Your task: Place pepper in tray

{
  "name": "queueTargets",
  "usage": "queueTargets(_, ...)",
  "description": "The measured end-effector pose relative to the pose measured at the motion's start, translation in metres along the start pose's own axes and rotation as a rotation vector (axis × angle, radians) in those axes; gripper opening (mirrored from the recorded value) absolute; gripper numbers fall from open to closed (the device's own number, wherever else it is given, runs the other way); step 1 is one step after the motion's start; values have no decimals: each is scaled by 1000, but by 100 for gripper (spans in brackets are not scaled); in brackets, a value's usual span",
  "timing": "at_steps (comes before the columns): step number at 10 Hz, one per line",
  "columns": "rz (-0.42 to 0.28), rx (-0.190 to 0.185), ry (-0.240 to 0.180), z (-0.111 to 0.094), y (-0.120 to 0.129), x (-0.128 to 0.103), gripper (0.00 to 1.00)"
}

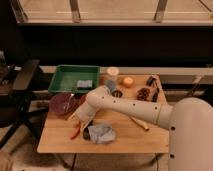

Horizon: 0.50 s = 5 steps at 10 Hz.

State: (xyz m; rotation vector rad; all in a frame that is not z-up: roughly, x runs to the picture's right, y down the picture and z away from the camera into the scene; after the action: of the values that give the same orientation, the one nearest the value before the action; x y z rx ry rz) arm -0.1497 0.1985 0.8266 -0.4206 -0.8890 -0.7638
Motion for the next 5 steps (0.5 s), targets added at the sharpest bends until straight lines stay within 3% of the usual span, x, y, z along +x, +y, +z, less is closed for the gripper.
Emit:
queueTargets(2, 24, -1, 7, 0, 10, 9, 58)
queueTargets(5, 29, -14, 7, 0, 12, 10, 27)
